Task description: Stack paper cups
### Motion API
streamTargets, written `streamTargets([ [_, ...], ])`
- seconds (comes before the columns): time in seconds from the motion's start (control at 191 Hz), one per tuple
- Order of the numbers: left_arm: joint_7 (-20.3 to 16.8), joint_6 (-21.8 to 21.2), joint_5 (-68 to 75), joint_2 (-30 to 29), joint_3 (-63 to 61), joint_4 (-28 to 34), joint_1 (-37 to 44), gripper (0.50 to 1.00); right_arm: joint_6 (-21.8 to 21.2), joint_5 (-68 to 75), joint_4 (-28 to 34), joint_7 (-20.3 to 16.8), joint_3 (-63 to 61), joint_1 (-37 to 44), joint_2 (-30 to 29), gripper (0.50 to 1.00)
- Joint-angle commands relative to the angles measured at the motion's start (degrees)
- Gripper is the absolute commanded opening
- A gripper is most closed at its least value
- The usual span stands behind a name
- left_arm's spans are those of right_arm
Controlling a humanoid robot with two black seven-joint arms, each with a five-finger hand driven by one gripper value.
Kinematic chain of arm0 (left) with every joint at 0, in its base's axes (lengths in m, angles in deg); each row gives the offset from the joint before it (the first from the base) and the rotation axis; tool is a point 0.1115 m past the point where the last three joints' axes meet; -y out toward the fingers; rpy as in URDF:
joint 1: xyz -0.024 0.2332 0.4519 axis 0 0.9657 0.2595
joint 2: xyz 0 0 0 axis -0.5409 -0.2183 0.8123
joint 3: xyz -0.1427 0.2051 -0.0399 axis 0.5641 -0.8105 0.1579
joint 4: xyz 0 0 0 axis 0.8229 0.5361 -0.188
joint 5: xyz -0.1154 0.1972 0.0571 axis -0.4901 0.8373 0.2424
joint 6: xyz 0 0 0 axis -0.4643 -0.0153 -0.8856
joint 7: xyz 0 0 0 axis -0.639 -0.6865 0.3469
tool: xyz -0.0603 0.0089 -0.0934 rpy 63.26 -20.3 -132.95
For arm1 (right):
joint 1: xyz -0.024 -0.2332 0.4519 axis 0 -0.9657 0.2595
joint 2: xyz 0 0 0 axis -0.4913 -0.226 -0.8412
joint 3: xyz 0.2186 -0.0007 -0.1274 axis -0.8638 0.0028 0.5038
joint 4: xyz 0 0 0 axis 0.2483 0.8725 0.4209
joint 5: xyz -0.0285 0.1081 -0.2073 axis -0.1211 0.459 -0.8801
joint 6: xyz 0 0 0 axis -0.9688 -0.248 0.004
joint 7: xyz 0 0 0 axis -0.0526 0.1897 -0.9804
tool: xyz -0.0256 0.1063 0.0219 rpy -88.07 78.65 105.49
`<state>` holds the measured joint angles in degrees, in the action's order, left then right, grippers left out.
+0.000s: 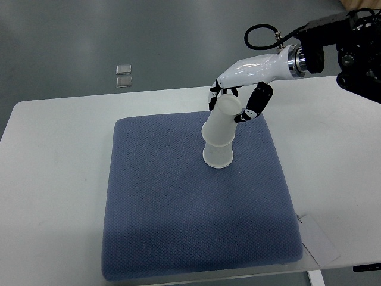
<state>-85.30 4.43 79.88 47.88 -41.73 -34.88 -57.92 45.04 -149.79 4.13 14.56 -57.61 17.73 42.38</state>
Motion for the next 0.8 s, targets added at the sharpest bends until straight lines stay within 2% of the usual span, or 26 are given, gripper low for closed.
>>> streamTargets([
  [0.0, 0.0, 0.0, 0.0, 0.0, 0.0, 0.0, 0.05, 1.0, 0.02, -0.06, -0.23, -0.12, 0.0, -0.25, -0.48, 0.521],
  [0.126, 0.0, 0.0, 0.0, 0.0, 0.0, 0.0, -0.03, 1.0, 0.1, 0.03, -0.93, -1.36, 0.0, -0.96, -2.15, 0.588],
  [0.204, 0.0, 0.0, 0.0, 0.0, 0.0, 0.0, 0.05, 1.0, 0.1, 0.03, -1.37, -1.53, -0.09, -1.66, -2.5, 0.67],
  [0.262, 0.0, 0.0, 0.0, 0.0, 0.0, 0.0, -0.03, 1.0, 0.19, 0.03, -1.81, -1.53, -0.09, -2.28, -2.68, 0.75],
  [0.377, 0.0, 0.0, 0.0, 0.0, 0.0, 0.0, 0.05, 1.0, 0.1, 0.12, -2.16, -1.62, -0.09, -2.54, -3.38, 0.86],
  [0.44, 0.0, 0.0, 0.0, 0.0, 0.0, 0.0, 0.05, 1.0, 0.1, 0.12, -2.34, -1.62, -0.09, -2.54, -3.29, 0.87],
  [0.471, 0.0, 0.0, 0.0, 0.0, 0.0, 0.0, -0.03, 1.0, 0.1, 0.21, -2.51, -1.62, -0.18, -2.54, -3.29, 0.899],
  [0.795, 0.0, 0.0, 0.0, 0.0, 0.0, 0.0, -0.03, 1.0, 1.16, 2.58, -4.09, -1.62, -1.58, -2.54, -1.98, 0.901],
])
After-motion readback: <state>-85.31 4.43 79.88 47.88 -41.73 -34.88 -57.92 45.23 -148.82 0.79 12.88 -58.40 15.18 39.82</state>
